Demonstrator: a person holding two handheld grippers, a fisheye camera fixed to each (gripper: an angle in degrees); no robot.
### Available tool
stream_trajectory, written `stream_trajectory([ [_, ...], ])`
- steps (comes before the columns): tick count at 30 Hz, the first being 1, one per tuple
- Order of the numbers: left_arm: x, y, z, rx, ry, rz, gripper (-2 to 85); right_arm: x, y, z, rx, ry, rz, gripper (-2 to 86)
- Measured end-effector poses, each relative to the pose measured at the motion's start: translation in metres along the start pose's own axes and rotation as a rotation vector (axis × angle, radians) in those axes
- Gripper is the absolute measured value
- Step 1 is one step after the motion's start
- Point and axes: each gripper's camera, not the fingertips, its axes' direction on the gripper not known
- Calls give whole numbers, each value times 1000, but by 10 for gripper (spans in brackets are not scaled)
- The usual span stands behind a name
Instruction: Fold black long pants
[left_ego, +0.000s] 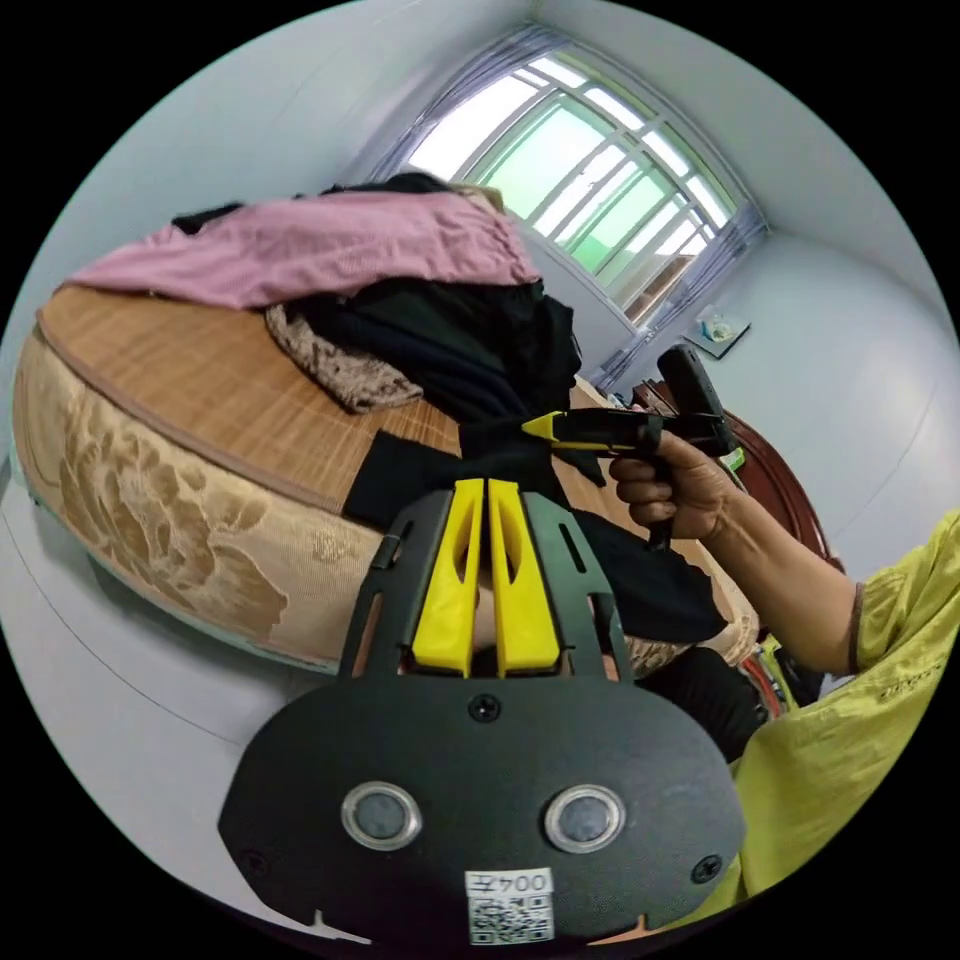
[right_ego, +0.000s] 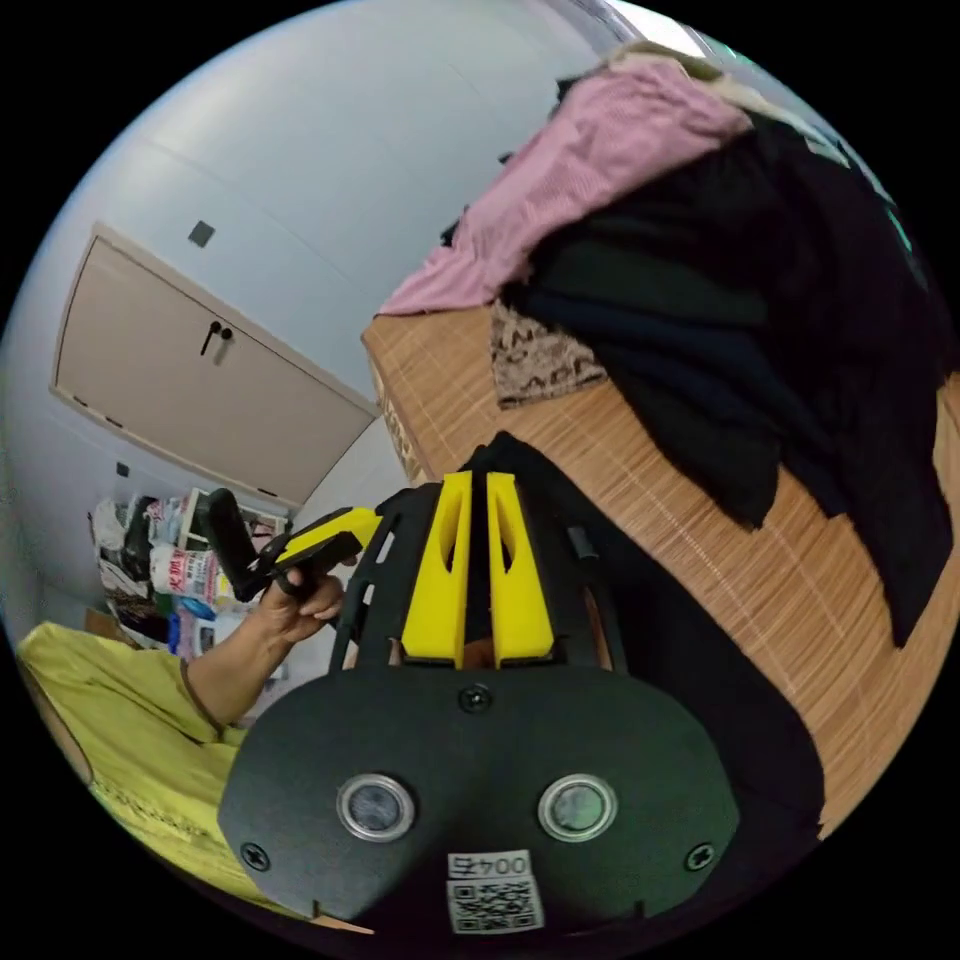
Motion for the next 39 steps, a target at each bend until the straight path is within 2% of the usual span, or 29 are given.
stream_trajectory([
  [3,28,1,-15,56,-112,88,9,-27,-31,24,48,103,-118,39],
  [5,33,7,-9,41,-175,102,9,-30,-55,75,-47,195,-122,40],
  [7,29,22,17,-44,-284,110,9,-26,-67,118,-129,252,-95,42],
  [10,15,39,44,-167,-329,85,10,-23,-84,170,-207,318,-80,44],
  [15,5,48,15,-111,-306,-4,16,-38,-112,189,-116,290,-60,43],
  [17,-3,50,7,-98,-272,-53,24,-44,-125,204,-149,261,-74,47],
  [24,-17,46,22,-162,-87,-178,89,-54,-159,223,-55,144,-75,111],
  [28,-10,45,27,-155,-84,-216,83,-65,-177,251,-154,226,-179,95],
  [32,-8,41,31,-170,-44,-262,81,-68,-184,269,-210,208,-201,104],
  [39,2,29,34,-156,-64,-270,48,-78,-184,275,-172,259,-243,11],
])
